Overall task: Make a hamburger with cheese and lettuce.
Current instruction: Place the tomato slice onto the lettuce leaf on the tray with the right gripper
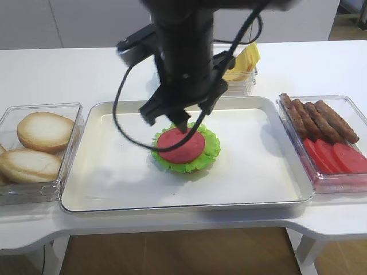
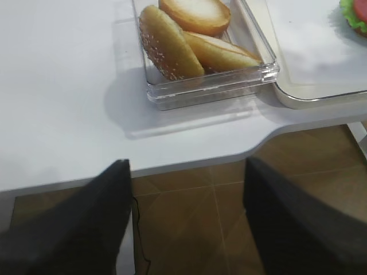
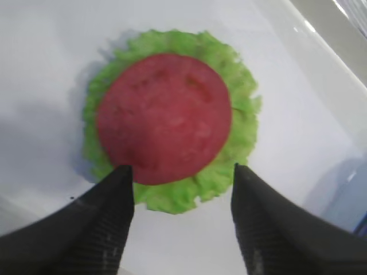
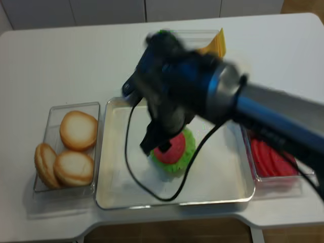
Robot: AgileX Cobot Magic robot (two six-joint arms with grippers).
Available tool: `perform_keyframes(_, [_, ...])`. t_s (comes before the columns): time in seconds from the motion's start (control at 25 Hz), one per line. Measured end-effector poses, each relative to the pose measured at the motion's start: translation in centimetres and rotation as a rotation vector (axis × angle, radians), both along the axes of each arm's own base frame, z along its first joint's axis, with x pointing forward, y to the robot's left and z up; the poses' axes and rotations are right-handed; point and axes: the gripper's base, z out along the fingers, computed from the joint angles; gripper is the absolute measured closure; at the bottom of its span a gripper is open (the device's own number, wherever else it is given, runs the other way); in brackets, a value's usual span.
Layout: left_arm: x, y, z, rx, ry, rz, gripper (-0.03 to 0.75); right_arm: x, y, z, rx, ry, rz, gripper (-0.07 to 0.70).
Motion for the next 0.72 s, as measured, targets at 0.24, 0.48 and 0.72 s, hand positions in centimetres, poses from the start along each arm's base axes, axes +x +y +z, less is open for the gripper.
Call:
perform_keyframes(0.24, [0.0, 0.0, 0.0, 0.0, 0.0, 0.0, 0.257, 2.9, -6.8, 4.4, 0.123, -0.019, -0.163, 0.223])
perform_keyframes(0.48, [0.0, 0.0, 0.0, 0.0, 0.0, 0.0, 0.257, 4.3, -15.1, 6.8, 0.221, -0.02, -0.357, 0.223])
perform_keyframes(0.72, [0.0, 0.0, 0.0, 0.0, 0.0, 0.0, 0.257, 2.8, -23.4, 6.9, 0.249, -0.005, -0.557, 0.223])
